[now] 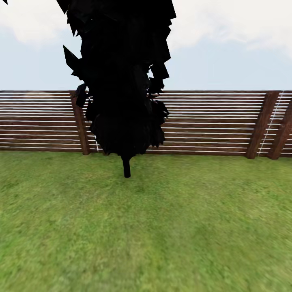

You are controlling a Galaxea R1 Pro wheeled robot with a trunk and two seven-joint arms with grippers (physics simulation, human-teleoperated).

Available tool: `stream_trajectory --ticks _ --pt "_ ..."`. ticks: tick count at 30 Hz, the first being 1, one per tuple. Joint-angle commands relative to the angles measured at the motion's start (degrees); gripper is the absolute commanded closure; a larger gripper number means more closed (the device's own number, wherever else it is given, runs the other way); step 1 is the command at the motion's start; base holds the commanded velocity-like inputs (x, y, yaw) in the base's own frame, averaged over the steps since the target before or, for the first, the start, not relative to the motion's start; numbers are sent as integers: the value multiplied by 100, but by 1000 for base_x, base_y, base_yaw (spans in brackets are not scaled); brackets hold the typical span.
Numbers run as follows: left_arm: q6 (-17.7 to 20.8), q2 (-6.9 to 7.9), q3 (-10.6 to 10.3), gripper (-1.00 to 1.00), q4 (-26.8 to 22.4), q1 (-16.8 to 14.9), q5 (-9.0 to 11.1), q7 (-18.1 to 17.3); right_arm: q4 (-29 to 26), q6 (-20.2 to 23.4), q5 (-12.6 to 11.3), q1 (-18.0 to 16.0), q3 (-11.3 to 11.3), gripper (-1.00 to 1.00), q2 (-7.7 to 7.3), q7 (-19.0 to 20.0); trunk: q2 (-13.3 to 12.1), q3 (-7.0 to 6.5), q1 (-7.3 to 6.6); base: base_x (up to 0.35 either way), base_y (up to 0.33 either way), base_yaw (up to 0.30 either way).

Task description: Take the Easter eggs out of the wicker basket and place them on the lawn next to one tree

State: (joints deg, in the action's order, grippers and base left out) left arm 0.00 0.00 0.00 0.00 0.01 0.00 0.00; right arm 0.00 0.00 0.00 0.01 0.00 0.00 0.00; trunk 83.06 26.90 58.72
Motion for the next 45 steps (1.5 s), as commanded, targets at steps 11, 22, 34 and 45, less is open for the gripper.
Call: stream_trajectory --ticks 11,22,34,45 --pt "-22 118 -98 -100 -60 31 -33 -49 32 14 -25 -361 14 -100 -305 54 2 3 0 0 0 0" --pt "115 -76 -96 -100 -193 14 17 -23 -142 178 4 -722 -28 -100 -356 48 2 3 0 0 0 0" --pt "5103 -39 227 -100 -6257 -27 1073 322 -4266 5160 -407 -2227 -13 -100 -338 -1676 2 3 0 0 0 0" --pt "5137 -23 244 -100 -5123 -1152 1125 445 -4240 5142 -790 -2312 785 -100 -276 -1740 2 3 0 0 0 0"
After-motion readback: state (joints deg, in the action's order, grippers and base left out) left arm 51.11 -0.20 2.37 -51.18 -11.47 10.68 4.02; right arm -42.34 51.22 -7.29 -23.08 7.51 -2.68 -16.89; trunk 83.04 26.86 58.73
